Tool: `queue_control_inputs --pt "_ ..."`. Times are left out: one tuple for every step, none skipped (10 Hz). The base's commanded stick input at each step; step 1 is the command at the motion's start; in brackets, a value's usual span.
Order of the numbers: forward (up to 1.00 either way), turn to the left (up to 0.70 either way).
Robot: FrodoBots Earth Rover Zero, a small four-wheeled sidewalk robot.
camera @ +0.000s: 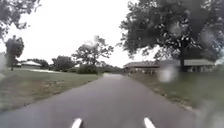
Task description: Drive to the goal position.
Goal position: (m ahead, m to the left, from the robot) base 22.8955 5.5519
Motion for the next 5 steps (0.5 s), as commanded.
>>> queue_control_inputs --pt "0.85 0.0" --pt "0.85 0.0" --pt "0.85 0.0" --pt "0.85 0.0" --pt "0.85 0.0"
